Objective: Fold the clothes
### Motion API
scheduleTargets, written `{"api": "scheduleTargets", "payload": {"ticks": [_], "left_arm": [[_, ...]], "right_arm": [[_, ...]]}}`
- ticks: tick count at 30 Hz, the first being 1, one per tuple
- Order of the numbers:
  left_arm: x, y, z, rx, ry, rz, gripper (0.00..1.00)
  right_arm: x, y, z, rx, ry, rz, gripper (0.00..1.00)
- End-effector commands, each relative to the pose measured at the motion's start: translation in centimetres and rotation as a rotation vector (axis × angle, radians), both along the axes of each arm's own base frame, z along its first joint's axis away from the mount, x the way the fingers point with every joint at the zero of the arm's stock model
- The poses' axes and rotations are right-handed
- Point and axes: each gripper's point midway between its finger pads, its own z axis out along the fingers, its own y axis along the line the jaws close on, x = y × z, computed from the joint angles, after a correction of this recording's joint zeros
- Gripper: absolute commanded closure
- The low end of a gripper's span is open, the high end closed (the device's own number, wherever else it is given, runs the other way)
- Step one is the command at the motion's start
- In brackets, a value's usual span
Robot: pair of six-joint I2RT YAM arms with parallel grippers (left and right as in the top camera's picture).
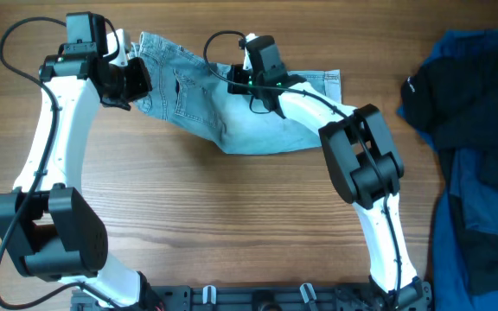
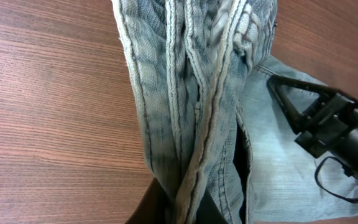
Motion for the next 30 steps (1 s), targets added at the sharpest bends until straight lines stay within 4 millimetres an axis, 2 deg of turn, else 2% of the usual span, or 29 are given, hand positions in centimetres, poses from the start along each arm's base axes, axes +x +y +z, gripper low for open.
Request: {"api": "scheduleTargets", "payload": {"ticks": [1,3,5,8,10,11,13,14,16,20,27,30], "left_arm": [[0.6,0.2,3.3,0.002,-0.087,-0.004,0.96],[0.5,0.2,3.2,0.002,-0.087,-0.005,0.96],[0.5,0.2,3.2,0.004,-0.087,-0.007,0.96],[0.8,0.4,3.4,0.012,-0.101,-0.004,0.96],[1.0,0.5,3.6,0.019,-0.107,0.0,0.96],[1.0,0.5,3.6,0.02,-0.107,-0.001,0.96],[1.0,0.6,3.5,0.024,-0.107,-0.001,0.96],[1.0,0.6,3.6,0.024,-0.11,-0.001,0.96],[1.1,0.6,3.7,0.024,-0.115,-0.001,0.96],[1.2,1.0,4.0,0.045,-0.118,0.011,0.96],[1.3,1.1,7.4,0.049,-0.143,0.012,0.96],[1.3,1.1,7.9,0.05,-0.153,0.012,0.96]], "right_arm": [[-0.5,0.5,-1.6,-0.006,0.03,-0.008,0.96],[-0.4,0.4,-2.2,-0.006,0.031,-0.015,0.96],[-0.2,0.7,-1.9,0.008,0.017,-0.003,0.96],[0.1,1.4,2.8,0.076,-0.043,0.099,0.96],[-0.4,-0.2,6.5,0.072,-0.023,0.093,0.96],[-1.3,-1.6,8.1,0.053,0.023,0.078,0.96],[-3.1,-2.8,8.9,0.023,0.097,0.069,0.96],[-4.9,-3.6,8.7,-0.005,0.179,0.06,0.96],[-7.1,-3.8,7.1,-0.025,0.303,0.039,0.96],[-9.8,-2.2,4.2,-0.002,0.422,0.054,0.96],[-11.1,2.2,0.6,0.061,0.459,0.097,0.96],[-11.8,4.2,-0.5,0.085,0.456,0.141,0.95]]}}
